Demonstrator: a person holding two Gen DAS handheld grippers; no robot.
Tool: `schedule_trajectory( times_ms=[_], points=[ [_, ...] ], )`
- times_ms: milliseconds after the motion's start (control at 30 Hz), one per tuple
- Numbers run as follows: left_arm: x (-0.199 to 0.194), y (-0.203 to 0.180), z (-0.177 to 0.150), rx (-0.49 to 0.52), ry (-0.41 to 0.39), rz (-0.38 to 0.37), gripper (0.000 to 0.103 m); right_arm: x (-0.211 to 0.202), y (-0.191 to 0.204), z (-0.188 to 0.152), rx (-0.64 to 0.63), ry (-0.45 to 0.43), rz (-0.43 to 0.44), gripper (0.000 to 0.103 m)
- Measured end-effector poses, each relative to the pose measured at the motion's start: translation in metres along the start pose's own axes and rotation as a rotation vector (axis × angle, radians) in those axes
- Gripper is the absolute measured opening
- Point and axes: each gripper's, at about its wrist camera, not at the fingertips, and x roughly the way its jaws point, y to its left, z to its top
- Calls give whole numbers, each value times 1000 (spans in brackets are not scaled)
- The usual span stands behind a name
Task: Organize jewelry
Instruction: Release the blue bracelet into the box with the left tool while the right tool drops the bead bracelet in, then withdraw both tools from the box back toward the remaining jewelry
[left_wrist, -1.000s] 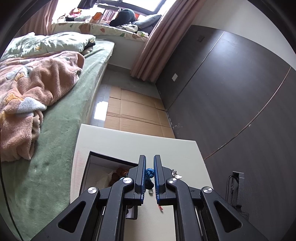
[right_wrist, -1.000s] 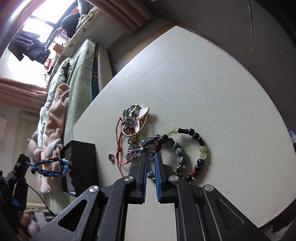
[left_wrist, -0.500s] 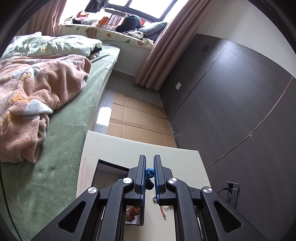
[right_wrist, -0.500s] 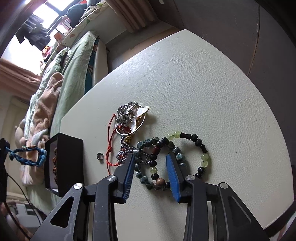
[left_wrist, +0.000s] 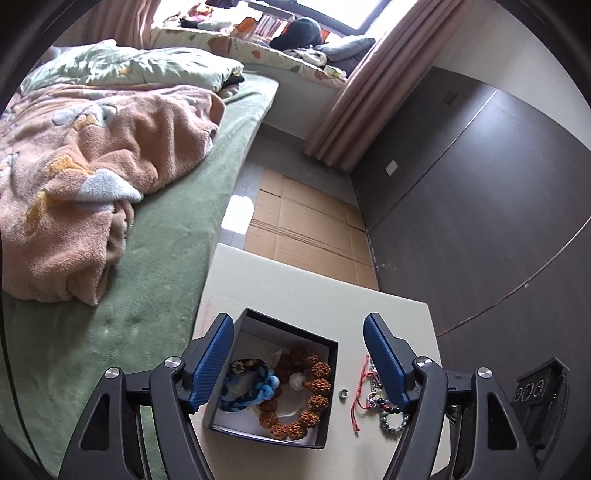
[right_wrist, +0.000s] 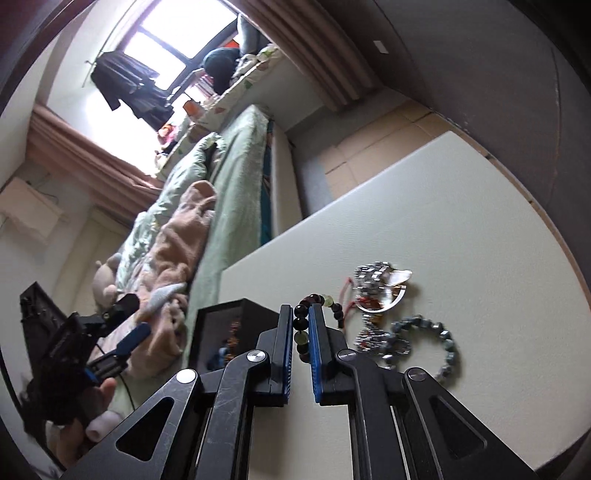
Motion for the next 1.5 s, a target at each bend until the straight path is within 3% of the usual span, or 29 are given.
schedule_trajectory(
  times_ms=[367,433,500,533,600,633,867,967,1067,1100,1133,1500],
  points=[
    [-2,23,-6,-54,3,90,79,46,69,-15,-52,65,236,10],
    [-3,31,-5,-82,0,89,86,51,78,-17,-51,76,277,10],
    [-4,38,-3,-110,-5,81,97,59,85,-20,-73,115,246,15],
    [-6,42,-2,-119,-10,80,98,63,86,-21,-76,146,227,38],
    [-7,45,-1,-126,-14,83,98,63,78,-22,-60,153,179,71],
    [-8,45,-1,-124,-13,81,98,59,73,-21,-61,144,156,75],
    [-8,23,-2,-37,4,50,98,4,45,-10,-77,66,36,77],
    [-11,3,-3,38,8,27,99,-17,26,-9,-52,35,-8,89],
    [-17,-22,-6,120,11,6,99,-33,10,-7,-47,-9,-27,91],
    [-20,-30,-7,146,9,1,99,-38,5,-6,-51,-26,-31,100],
    [-25,-38,-8,169,4,3,99,-43,-1,-4,-50,-36,-42,103],
    [-46,-108,-23,377,66,0,99,-72,-32,0,-52,-41,-116,103]
  ],
)
